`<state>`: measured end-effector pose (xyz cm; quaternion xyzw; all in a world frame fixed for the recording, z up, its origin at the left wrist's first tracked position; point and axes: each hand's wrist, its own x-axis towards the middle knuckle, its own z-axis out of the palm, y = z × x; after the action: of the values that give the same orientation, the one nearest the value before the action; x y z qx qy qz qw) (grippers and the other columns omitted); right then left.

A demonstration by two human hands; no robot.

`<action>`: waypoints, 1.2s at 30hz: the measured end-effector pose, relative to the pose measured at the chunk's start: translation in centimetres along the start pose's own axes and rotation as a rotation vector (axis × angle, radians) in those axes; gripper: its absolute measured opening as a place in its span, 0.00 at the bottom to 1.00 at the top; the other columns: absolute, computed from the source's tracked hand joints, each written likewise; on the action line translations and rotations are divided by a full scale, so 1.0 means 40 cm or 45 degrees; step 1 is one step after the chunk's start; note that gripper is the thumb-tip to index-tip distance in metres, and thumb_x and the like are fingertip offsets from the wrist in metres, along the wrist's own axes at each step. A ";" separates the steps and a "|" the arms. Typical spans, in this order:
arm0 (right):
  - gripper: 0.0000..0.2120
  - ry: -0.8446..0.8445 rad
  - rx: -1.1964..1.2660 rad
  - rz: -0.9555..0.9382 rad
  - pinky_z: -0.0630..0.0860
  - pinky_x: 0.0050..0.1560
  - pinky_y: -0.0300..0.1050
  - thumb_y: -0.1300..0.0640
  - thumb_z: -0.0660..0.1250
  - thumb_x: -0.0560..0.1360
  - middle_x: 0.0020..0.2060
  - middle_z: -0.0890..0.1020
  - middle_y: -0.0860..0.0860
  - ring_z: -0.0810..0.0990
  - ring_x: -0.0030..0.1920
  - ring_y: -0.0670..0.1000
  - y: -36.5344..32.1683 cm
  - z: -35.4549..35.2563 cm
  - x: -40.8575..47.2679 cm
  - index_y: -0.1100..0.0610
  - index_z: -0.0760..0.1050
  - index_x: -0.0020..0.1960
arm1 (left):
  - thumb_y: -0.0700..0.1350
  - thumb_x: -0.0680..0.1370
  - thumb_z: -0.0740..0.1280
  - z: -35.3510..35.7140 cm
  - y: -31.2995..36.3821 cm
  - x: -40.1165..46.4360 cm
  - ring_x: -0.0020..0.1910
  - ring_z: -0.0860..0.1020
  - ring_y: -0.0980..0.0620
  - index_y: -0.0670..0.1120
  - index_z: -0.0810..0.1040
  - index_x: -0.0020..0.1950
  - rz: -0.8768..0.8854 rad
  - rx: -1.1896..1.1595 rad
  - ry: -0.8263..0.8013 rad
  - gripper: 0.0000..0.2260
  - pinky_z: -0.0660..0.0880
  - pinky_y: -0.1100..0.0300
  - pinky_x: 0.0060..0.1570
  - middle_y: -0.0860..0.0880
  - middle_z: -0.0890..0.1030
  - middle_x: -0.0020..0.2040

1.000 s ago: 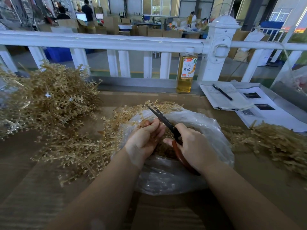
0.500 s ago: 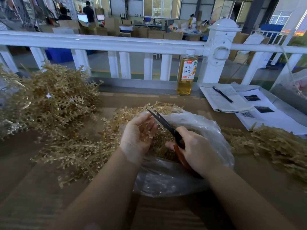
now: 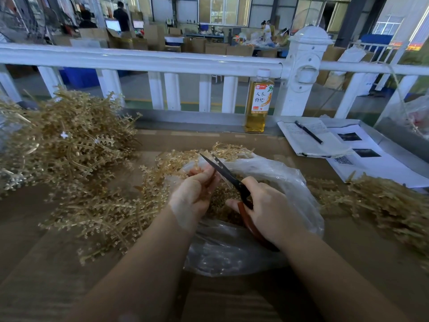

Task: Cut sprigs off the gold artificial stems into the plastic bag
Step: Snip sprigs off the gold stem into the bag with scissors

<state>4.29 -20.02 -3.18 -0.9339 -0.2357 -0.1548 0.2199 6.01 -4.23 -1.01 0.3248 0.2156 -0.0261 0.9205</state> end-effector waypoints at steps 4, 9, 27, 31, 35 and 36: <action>0.18 0.006 -0.017 0.031 0.67 0.42 0.40 0.37 0.60 0.76 0.43 0.77 0.47 0.74 0.43 0.48 -0.011 0.005 0.008 0.50 0.68 0.56 | 0.31 0.76 0.62 -0.001 -0.003 0.001 0.43 0.79 0.49 0.38 0.73 0.46 -0.012 0.017 -0.041 0.04 0.80 0.55 0.46 0.42 0.78 0.46; 0.16 -0.043 0.010 0.040 0.67 0.41 0.40 0.38 0.60 0.77 0.43 0.77 0.48 0.76 0.43 0.49 -0.015 0.001 0.013 0.50 0.68 0.54 | 0.30 0.76 0.62 -0.003 -0.001 0.001 0.43 0.78 0.49 0.38 0.73 0.45 -0.030 -0.001 -0.051 0.05 0.80 0.54 0.46 0.43 0.77 0.43; 0.19 -0.065 -0.014 -0.005 0.75 0.47 0.43 0.39 0.62 0.77 0.45 0.80 0.50 0.78 0.44 0.49 -0.003 -0.003 0.002 0.52 0.70 0.58 | 0.46 0.77 0.67 -0.012 0.003 0.012 0.34 0.77 0.53 0.40 0.77 0.38 -0.086 0.133 0.038 0.11 0.79 0.62 0.30 0.47 0.78 0.27; 0.18 -0.040 -0.007 0.002 0.71 0.42 0.41 0.38 0.61 0.76 0.42 0.77 0.48 0.75 0.42 0.48 -0.009 -0.001 0.004 0.51 0.69 0.56 | 0.45 0.77 0.66 -0.015 0.002 0.015 0.31 0.77 0.54 0.40 0.77 0.38 -0.094 0.167 0.017 0.11 0.79 0.63 0.29 0.48 0.78 0.26; 0.18 -0.030 -0.035 0.001 0.68 0.42 0.39 0.37 0.60 0.76 0.41 0.75 0.46 0.74 0.41 0.46 -0.016 0.006 0.010 0.50 0.69 0.55 | 0.44 0.79 0.64 -0.020 -0.002 0.019 0.27 0.77 0.54 0.40 0.77 0.39 -0.104 0.217 -0.017 0.11 0.78 0.64 0.27 0.48 0.78 0.26; 0.18 -0.024 -0.040 0.002 0.67 0.42 0.39 0.37 0.60 0.76 0.40 0.75 0.46 0.73 0.41 0.47 -0.017 0.007 0.011 0.50 0.69 0.55 | 0.44 0.79 0.64 -0.022 -0.002 0.020 0.26 0.77 0.54 0.40 0.77 0.40 -0.110 0.228 -0.034 0.11 0.78 0.63 0.27 0.48 0.78 0.26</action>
<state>4.36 -19.19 -3.02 -0.9388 -0.2345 -0.1494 0.2033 6.39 -3.69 -1.99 0.3959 0.2140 -0.0892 0.8886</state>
